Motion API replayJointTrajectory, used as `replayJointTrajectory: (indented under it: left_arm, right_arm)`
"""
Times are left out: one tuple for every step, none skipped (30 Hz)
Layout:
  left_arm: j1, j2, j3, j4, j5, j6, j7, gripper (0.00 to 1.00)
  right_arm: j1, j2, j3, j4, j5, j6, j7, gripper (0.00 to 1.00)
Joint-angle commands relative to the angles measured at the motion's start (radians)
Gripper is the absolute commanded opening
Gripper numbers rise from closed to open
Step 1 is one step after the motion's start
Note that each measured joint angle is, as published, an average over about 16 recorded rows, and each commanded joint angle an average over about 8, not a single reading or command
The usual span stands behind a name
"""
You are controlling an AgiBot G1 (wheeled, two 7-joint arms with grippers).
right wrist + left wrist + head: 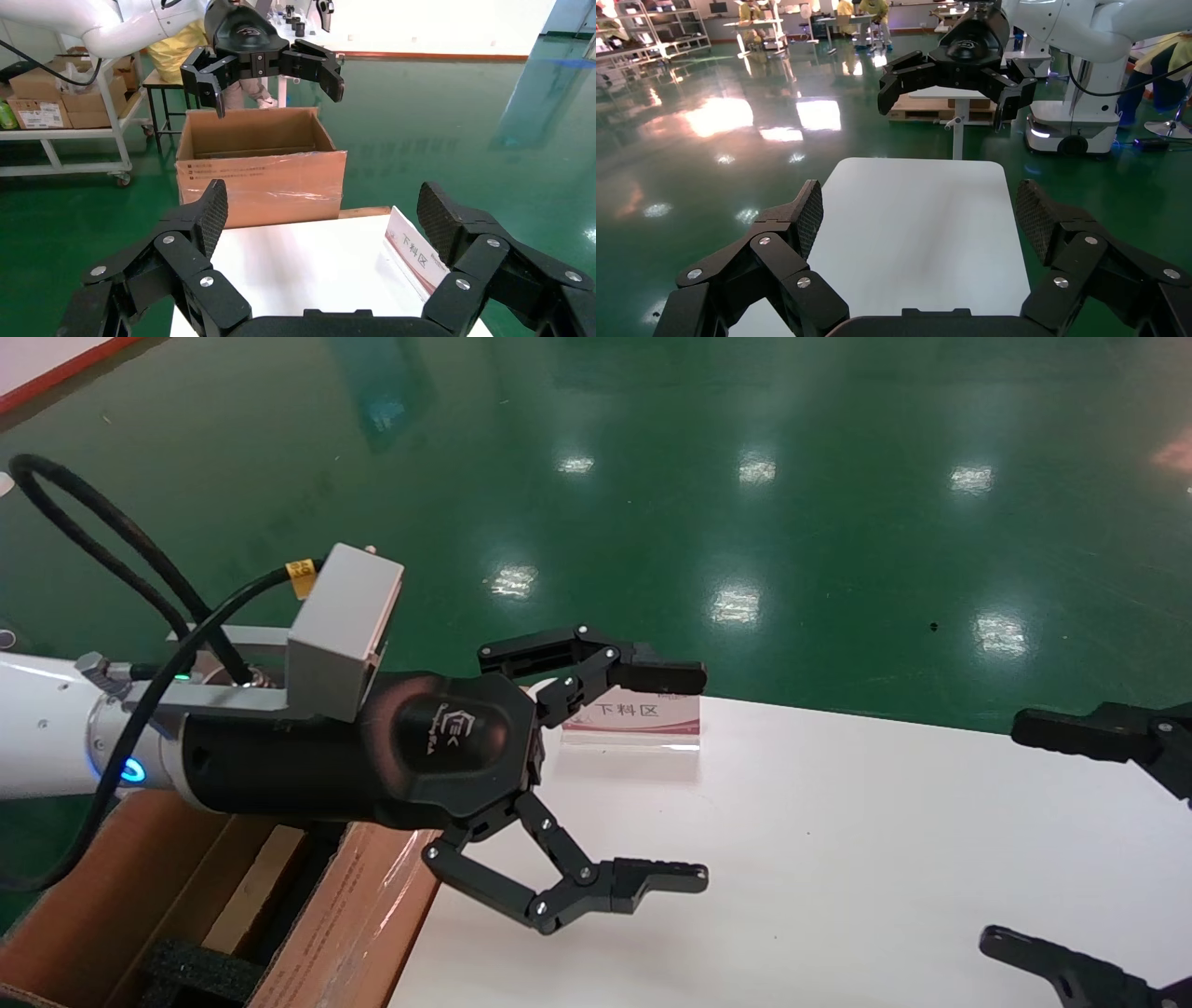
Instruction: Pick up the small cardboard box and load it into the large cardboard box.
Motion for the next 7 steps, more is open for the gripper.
replayJointTrajectory:
  left_arm:
    - [-0.001,0.000,0.002,0.000,0.000,0.000,0.000,1.00]
    - [-0.002,0.000,0.003,0.000,0.000,0.000,0.000,1.00]
    - [-0.002,0.000,0.005,0.000,0.000,0.000,0.000,1.00]
    - [-0.003,0.000,0.006,0.000,0.000,0.000,0.000,1.00]
    - [-0.003,0.000,0.006,0.001,0.000,-0.001,0.000,1.00]
    - [-0.004,0.000,0.007,0.001,0.000,-0.001,0.000,1.00]
    - [-0.004,0.000,0.007,0.001,0.000,-0.001,0.000,1.00]
  right_arm:
    - [0.000,0.000,0.000,0.000,0.000,0.000,0.000,1.00]
    - [0.000,0.000,0.000,0.000,0.000,0.000,0.000,1.00]
    - [0.000,0.000,0.000,0.000,0.000,0.000,0.000,1.00]
    - [0.000,0.000,0.000,0.000,0.000,0.000,0.000,1.00]
    - [0.000,0.000,0.000,0.000,0.000,0.000,0.000,1.00]
    - [0.000,0.000,0.000,0.000,0.000,0.000,0.000,1.00]
    - [0.000,0.000,0.000,0.000,0.000,0.000,0.000,1.00]
